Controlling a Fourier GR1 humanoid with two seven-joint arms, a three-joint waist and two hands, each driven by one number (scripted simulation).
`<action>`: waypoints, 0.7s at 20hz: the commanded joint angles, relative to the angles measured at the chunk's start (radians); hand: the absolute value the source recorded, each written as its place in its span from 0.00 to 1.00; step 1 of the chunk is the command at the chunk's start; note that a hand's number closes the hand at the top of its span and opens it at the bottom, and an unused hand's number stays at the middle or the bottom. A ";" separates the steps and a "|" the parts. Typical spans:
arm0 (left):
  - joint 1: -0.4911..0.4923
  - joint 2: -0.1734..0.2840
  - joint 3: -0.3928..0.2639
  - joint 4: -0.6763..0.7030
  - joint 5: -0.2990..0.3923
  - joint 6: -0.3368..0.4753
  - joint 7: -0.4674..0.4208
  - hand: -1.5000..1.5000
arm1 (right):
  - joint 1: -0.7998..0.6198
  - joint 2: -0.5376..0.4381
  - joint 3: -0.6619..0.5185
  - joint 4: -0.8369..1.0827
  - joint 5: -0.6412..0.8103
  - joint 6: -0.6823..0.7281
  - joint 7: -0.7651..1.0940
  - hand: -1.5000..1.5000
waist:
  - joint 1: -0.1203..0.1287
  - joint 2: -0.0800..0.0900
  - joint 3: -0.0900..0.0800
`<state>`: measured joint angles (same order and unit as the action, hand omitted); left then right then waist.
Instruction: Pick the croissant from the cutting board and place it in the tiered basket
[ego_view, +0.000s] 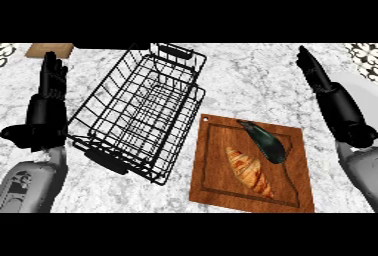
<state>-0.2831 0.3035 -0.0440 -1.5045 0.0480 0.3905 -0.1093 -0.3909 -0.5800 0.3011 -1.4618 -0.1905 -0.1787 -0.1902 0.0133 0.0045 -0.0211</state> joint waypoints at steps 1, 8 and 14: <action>0.039 0.012 0.010 0.024 0.024 -0.039 0.042 0.50 | 0.013 0.041 0.010 0.066 -0.071 0.117 -0.017 1.00 | 0.000 -0.001 0.022; 0.237 0.033 -0.057 0.174 0.086 -0.184 0.175 0.50 | 0.161 0.275 0.114 0.031 -0.419 0.447 -0.108 1.00 | 0.038 0.031 0.033; 0.309 0.122 0.007 0.203 0.151 -0.285 0.199 0.50 | 0.229 -0.010 0.153 0.081 0.093 0.220 -0.211 0.00 | -0.022 -0.012 0.017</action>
<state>-0.0142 0.4034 -0.0517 -1.3358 0.1728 0.1447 0.0677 -0.1794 -0.4760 0.4164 -1.3809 -0.3029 0.1300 -0.3952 0.0108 0.0060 0.0032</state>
